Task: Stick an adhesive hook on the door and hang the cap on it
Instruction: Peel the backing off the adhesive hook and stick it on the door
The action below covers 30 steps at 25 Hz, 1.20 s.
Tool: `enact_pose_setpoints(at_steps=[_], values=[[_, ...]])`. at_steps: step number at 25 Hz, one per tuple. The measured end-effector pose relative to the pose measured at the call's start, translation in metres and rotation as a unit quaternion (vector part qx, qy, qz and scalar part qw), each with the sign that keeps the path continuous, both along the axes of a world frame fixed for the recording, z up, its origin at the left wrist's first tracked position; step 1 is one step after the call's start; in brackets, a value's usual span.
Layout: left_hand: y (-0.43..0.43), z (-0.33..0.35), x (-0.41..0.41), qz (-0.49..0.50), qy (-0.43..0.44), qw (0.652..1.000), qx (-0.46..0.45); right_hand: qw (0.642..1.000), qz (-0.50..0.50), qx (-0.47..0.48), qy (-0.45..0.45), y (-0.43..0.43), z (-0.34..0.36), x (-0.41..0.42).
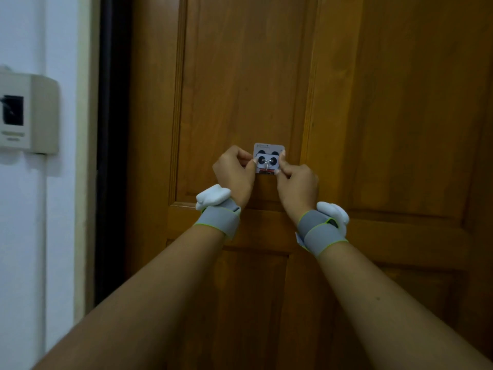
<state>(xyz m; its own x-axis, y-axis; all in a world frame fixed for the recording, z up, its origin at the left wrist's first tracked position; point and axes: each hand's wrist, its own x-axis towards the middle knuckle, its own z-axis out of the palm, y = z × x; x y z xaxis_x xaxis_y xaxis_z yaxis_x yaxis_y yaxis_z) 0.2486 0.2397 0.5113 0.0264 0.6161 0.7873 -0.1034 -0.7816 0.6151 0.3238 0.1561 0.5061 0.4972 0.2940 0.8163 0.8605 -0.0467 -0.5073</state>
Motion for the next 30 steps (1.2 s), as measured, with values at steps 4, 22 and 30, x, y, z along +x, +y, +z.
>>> enact_pose_setpoints(at_steps=[4,22,30], values=[[0.003,0.003,-0.009,0.115,0.084,0.984,0.104,0.995,-0.067,-0.020,-0.067,-0.005,0.005,-0.003],[0.004,-0.067,0.002,0.226,0.386,0.861,0.242,0.920,-0.197,-0.239,-0.241,-0.004,-0.050,0.015],[0.000,-0.047,-0.034,0.189,0.470,0.818,0.273,0.959,-0.136,-0.138,-0.206,-0.016,-0.021,-0.017]])
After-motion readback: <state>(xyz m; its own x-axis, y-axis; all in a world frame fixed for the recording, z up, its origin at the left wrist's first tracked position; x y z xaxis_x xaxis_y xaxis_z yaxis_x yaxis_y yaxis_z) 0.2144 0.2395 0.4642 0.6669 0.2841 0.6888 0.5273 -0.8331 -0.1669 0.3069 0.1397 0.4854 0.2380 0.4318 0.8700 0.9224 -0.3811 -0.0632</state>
